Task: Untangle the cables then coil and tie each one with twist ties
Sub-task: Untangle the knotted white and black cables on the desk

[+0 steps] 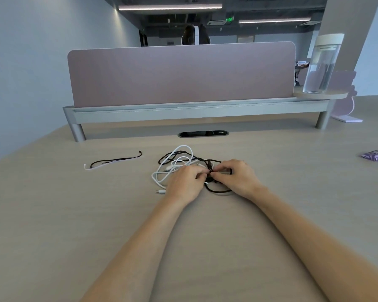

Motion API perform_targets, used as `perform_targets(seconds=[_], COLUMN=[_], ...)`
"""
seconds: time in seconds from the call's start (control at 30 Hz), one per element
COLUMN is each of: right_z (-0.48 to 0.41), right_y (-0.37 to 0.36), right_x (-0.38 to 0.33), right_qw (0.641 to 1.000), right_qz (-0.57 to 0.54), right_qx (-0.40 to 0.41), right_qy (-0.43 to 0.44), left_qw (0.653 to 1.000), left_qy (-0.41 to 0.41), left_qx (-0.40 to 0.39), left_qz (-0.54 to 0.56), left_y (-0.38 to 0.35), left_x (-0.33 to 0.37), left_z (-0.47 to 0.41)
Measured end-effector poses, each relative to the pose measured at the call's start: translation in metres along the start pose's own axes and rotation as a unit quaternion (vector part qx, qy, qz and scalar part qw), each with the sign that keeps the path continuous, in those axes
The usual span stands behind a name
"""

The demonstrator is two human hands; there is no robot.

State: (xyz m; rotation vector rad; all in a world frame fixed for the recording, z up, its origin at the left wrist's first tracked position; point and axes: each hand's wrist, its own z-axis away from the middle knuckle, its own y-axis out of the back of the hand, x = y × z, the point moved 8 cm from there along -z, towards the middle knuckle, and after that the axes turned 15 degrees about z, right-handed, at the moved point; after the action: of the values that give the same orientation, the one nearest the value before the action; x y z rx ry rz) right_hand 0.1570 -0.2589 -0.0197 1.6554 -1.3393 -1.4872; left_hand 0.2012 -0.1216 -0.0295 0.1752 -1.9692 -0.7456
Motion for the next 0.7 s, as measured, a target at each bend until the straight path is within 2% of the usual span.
perform_targets(seconds=[0.2, 0.3, 0.53, 0.7], right_z=[-0.007, -0.006, -0.006, -0.003], right_y=[-0.013, -0.013, -0.005, -0.004], right_x=[0.005, 0.006, 0.013, 0.015], right_qw=[0.995, 0.994, 0.995, 0.990], right_qz=[-0.080, -0.093, -0.103, -0.142], right_qx=[-0.047, -0.054, 0.000, 0.009], right_qy=[-0.021, -0.019, -0.018, 0.005], left_qw=[0.998, 1.000, 0.995, 0.995], left_qy=[0.016, 0.008, -0.037, -0.032], left_qx=[0.000, 0.000, 0.021, 0.027], left_qz=[0.055, 0.028, -0.094, -0.088], left_y=[0.003, 0.002, -0.002, -0.001], left_x=[0.004, 0.007, 0.010, 0.009], left_z=[0.004, 0.005, 0.002, 0.004])
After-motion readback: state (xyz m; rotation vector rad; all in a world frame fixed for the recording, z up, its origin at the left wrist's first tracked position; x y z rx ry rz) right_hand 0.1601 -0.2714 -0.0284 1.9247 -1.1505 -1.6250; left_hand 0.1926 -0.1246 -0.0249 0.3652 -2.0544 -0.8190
